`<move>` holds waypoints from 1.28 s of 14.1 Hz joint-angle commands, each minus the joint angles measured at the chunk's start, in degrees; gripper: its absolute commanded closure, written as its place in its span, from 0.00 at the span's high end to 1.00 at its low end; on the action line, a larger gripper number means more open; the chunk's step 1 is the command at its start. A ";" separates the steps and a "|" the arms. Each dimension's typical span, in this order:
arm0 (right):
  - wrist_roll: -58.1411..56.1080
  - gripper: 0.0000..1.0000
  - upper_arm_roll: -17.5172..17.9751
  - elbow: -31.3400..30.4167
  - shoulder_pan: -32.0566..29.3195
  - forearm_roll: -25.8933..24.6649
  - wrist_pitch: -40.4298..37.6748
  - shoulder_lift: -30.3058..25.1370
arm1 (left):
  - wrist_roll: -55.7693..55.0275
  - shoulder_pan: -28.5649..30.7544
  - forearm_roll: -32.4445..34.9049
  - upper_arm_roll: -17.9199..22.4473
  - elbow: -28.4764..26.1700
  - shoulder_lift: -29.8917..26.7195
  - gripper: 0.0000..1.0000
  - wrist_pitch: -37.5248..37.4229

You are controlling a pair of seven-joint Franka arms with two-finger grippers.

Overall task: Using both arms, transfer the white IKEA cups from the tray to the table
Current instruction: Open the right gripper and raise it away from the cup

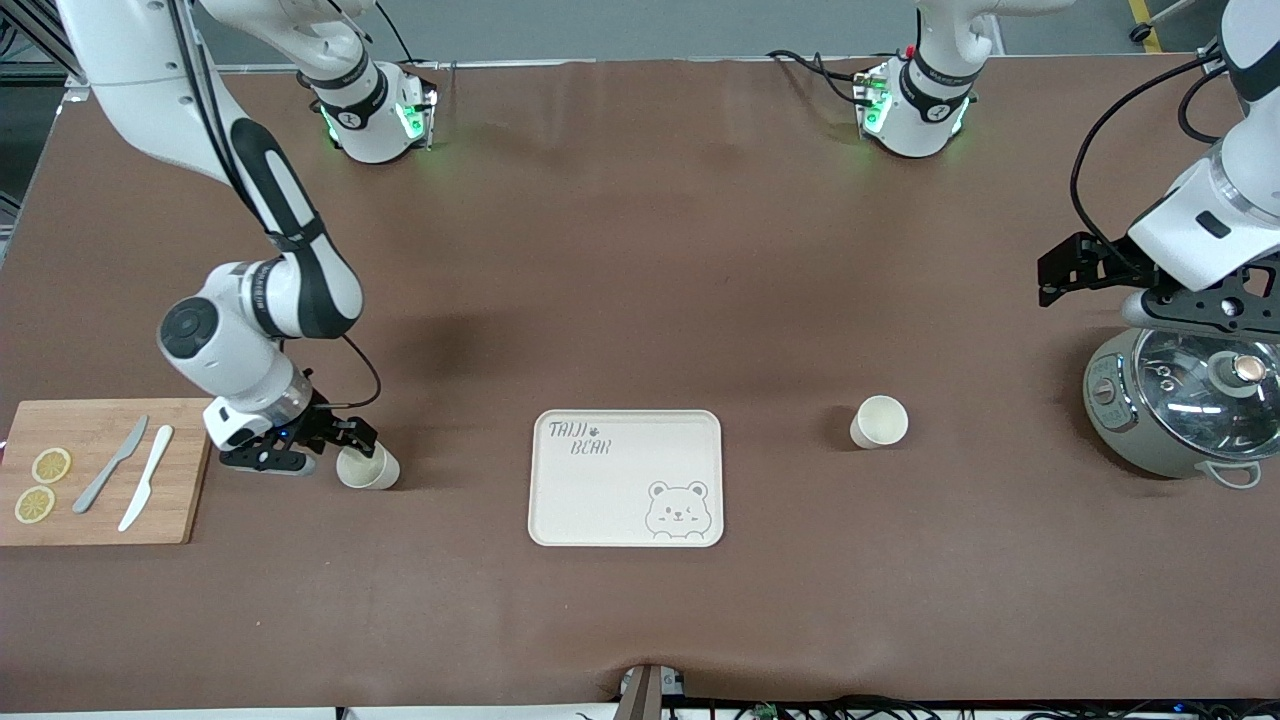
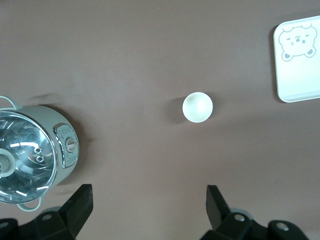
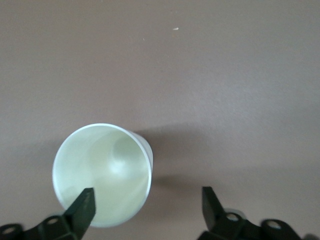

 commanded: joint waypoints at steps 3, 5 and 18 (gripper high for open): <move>-0.71 1.00 0.08 23.37 -5.47 -1.12 -40.21 -2.97 | -1.42 -0.03 0.11 -0.21 -0.06 -0.26 1.00 0.46; -0.45 1.00 0.09 28.50 -6.18 -1.75 -49.65 -6.20 | -1.42 0.15 0.11 -0.21 0.03 -0.26 1.00 0.46; 5.44 1.00 0.26 22.11 -8.56 -9.40 -52.69 -26.79 | -1.51 -0.03 0.29 -0.12 0.03 -0.26 1.00 0.81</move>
